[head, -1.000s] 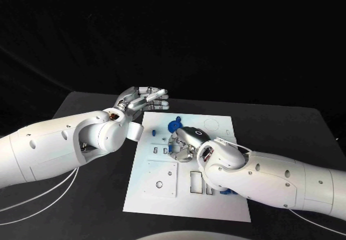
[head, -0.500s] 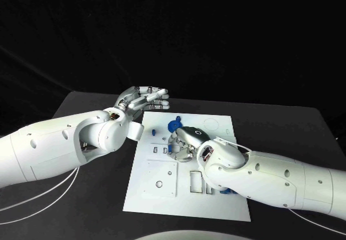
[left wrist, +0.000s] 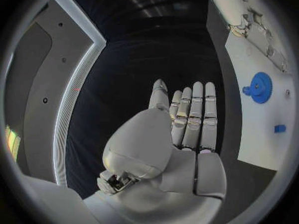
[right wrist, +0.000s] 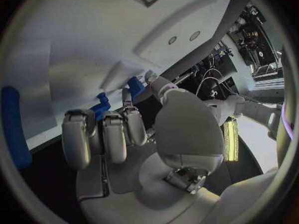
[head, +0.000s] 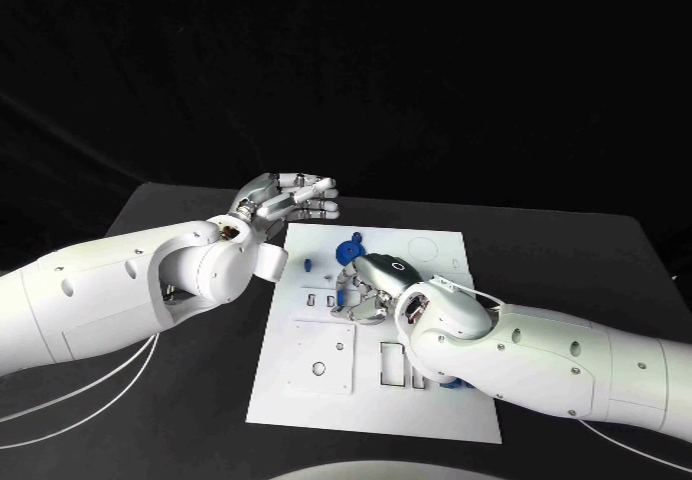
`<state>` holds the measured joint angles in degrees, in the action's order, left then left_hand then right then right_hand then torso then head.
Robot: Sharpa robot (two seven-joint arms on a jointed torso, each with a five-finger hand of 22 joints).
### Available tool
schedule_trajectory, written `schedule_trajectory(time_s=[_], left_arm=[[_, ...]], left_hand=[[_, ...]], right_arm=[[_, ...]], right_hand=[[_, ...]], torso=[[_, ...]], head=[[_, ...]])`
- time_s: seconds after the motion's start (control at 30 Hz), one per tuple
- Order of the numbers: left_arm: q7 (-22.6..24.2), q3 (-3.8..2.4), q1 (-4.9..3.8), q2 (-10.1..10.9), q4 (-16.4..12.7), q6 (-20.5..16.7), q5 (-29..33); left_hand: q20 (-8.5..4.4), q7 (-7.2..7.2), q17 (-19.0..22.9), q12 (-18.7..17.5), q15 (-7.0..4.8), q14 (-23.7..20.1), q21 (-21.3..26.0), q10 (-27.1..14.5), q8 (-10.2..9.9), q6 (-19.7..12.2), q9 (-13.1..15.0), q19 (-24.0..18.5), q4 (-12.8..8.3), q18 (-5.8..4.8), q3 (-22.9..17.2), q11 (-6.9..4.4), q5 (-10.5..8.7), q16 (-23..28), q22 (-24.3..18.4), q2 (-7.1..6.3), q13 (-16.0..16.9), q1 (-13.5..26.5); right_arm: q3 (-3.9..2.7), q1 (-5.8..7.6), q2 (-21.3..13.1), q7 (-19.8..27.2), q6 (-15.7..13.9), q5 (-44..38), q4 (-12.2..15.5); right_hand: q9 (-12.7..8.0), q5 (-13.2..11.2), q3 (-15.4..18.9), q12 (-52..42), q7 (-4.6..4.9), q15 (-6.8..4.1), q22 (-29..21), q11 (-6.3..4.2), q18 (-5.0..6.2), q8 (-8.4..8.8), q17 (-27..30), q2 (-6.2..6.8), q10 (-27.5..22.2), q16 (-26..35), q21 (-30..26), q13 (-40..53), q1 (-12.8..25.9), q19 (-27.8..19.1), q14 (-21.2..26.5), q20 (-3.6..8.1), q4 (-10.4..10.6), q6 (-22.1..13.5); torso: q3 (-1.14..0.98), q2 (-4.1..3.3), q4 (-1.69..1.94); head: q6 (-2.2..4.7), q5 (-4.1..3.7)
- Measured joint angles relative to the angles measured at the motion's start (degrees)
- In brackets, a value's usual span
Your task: Assemble the parts on the task board
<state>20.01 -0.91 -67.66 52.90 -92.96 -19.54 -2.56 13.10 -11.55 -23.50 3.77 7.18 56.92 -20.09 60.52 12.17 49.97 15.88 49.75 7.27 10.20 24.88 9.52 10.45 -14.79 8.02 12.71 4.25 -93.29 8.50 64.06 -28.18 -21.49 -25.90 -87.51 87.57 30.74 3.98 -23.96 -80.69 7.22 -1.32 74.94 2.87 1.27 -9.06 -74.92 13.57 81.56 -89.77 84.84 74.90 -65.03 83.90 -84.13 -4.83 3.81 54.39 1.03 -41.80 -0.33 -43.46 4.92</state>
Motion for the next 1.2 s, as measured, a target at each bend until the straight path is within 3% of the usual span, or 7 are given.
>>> schedule_trajectory(time_s=[0.33, 0.57, 0.7, 0.83, 0.9, 0.97, 1.2], left_arm=[[-1.27, 0.0, 0.0, -0.31, 1.36, -0.01, -1.36], [-5.52, 0.05, 0.0, -1.32, 4.34, 0.4, -6.76], [-8.47, 0.05, 0.0, -1.7, 5.59, 0.5, -11.6], [-13.11, 0.05, 0.0, -1.97, 6.48, 1.35, -17.64], [-16.45, 0.04, -0.01, -2.03, 6.7, 2.91, -21.72], [-19.48, 0.04, -0.03, -2.11, 6.73, 4.81, -25.7], [-31.16, 0.14, -1.78, -3.92, 7.1, 14.53, -41.55]], left_hand=[[0.2, -0.21, -1.41, 0.0, -0.04, -0.37, -0.43, 0.0, 0.0, -0.21, 0.87, -0.2, 1.32, 0.0, 0.15, 0.0, 2.01, 0.66, 0.0, -1.89, 0.03, 3.2], [-2.24, 1.37, -5.18, 1.34, -2.8, 7.77, -4.54, 6.8, 0.46, 0.96, 2.67, 5.38, 3.57, -0.01, 0.08, -2.47, 3.55, -3.03, 1.65, -2.78, 1.74, 5.71], [-4.57, 3.42, -9.93, 2.9, -5.23, 13.53, -7.83, 13.26, 1.74, 3.05, 4.46, 9.37, 5.12, 0.0, 0.14, -4.79, 4.13, -7.58, 3.4, -3.17, 3.8, 5.31], [-7.78, 5.23, -21.44, 6.58, -8.39, 21.21, -15.3, 20.46, 3.6, 5.02, 8.41, 14.57, 8.51, 0.0, 0.09, -7.72, 4.41, -21.03, 8.02, -4.37, 8.68, 5.93], [-9.15, 5.68, -38.72, 9.27, -9.2, 26.08, -22.51, 21.25, 3.78, 3.23, 11.0, 15.98, 9.04, 0.01, 0.14, -8.35, 4.79, -41.77, 13.9, -4.21, 13.08, 6.23], [-9.21, 5.39, -45.24, 10.24, -9.21, 26.83, -29.51, 19.25, 3.78, 1.05, 12.62, 17.04, 9.03, -0.53, 0.15, -8.2, 4.53, -50.41, 21.68, -4.11, 15.95, 6.13], [-9.27, 5.61, -51.45, 13.34, -9.42, 27.04, -47.26, 16.04, 5.34, 0.07, 16.8, 22.87, 9.03, -2.72, 0.15, -8.31, 3.21, -63.36, 44.17, -2.56, 23.29, 6.25]], right_arm=[[-0.16, -0.31, -1.97, 0.68, -3.03, -0.27, 2.09], [-0.77, 1.66, -7.89, 3.87, -5.15, 4.29, 5.98], [-0.97, 4.23, -12.13, 9.17, -5.29, 11.49, 8.41], [-0.97, 7.14, -16.58, 14.15, -4.92, 20.22, 9.63], [-1.03, 8.34, -18.82, 16.03, -4.8, 24.8, 9.6], [-1.07, 9.01, -20.53, 17.25, -4.79, 28.27, 9.54], [-1.09, 10.39, -23.64, 19.86, -5.25, 37.38, 7.58]], right_hand=[[-0.37, -0.45, 2.73, 0.38, 0.42, 0.21, -0.01, 0.32, -0.01, 0.66, 0.01, -0.44, -0.32, 0.0, -0.31, 0.0, -0.44, 0.21, 0.21, -0.21, 2.07, -1.1], [-1.48, -0.08, 6.47, 1.57, 1.09, 0.92, -0.02, 1.03, 0.11, 1.63, 0.01, -1.84, -1.5, 0.0, -2.73, 0.05, -3.89, 0.02, 0.11, -1.01, 5.24, -3.34], [-1.76, 2.83, 4.49, 4.76, 1.34, 0.92, -0.02, 1.12, 2.21, 1.62, 0.01, -2.49, -5.25, 1.35, -8.69, -0.26, -7.19, -3.23, 0.11, -1.46, 5.41, -4.0], [-1.76, 4.48, 3.43, 5.53, 1.34, 0.92, -0.02, 1.13, 2.25, 1.32, 0.01, -2.55, -6.03, 1.55, -10.19, -1.07, -7.53, -3.91, 0.11, -1.42, 5.34, -4.0], [-1.76, 5.36, 2.92, 5.53, 1.34, 0.92, -0.03, 1.13, 2.25, 1.31, 0.01, -2.55, -6.03, 1.55, -10.18, -1.17, -7.53, -3.91, 0.11, -1.42, 5.56, -4.0], [-1.76, 6.42, 2.17, 5.53, 1.34, 0.92, -0.03, 1.13, 2.25, 1.08, 0.01, -2.55, -6.03, 1.55, -10.19, -1.31, -7.53, -3.91, 0.11, -1.42, 5.52, -4.0], [-1.75, 7.69, 1.78, 5.85, 1.34, 0.92, -0.03, 1.04, 2.25, 1.09, 0.01, -2.55, -6.56, 1.55, -10.18, -1.72, -7.52, -3.9, 0.11, -1.42, 5.57, -4.0]], torso=[[-0.05, 0.19, -0.04], [-0.29, 1.14, -0.29], [-0.44, 1.74, -0.64], [-0.58, 2.44, -0.93], [-0.65, 2.77, -1.05], [-0.72, 3.02, -1.09], [-1.06, 3.75, -1.16]], head=[[0.29, -0.13], [0.68, 0.26], [0.54, 0.53], [0.12, 0.8], [-0.12, 0.93], [-0.34, 0.98], [-1.09, 1.4]])
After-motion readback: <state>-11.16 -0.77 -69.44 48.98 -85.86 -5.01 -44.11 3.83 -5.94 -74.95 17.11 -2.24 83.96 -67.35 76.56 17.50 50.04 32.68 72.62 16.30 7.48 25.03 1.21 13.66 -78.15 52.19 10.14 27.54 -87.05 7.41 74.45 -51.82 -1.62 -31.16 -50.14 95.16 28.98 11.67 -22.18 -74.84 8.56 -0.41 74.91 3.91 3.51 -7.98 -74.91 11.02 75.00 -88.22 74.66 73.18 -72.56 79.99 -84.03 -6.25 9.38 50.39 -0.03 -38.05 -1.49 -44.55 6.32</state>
